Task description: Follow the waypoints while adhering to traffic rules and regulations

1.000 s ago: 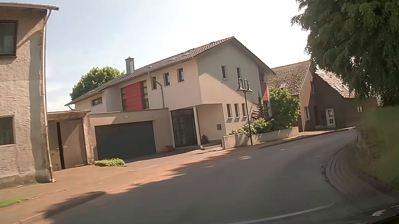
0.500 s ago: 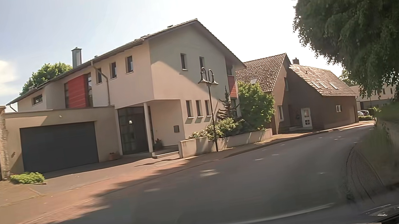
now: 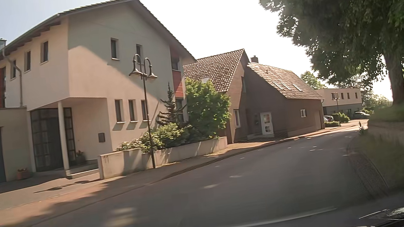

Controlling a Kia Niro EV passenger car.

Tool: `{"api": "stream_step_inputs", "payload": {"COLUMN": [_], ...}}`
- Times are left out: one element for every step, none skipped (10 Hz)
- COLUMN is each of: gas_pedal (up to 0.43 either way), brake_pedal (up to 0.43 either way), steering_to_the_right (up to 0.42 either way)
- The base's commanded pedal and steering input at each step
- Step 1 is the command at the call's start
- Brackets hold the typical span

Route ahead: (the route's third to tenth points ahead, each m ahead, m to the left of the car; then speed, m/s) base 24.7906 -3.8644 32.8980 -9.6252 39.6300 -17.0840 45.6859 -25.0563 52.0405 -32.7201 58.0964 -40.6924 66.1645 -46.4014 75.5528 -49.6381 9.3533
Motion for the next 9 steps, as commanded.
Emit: {"api": "stream_step_inputs", "payload": {"gas_pedal": [0.138,0.150,0.150,0.157,0.157,0.169,0.169,0.169,0.169], "brake_pedal": [0.000,0.000,0.000,0.000,0.000,0.000,0.000,0.000,0.000], "steering_to_the_right": [0.167,0.158,0.148,0.141,0.138,0.135,0.129,0.120,0.108]}}
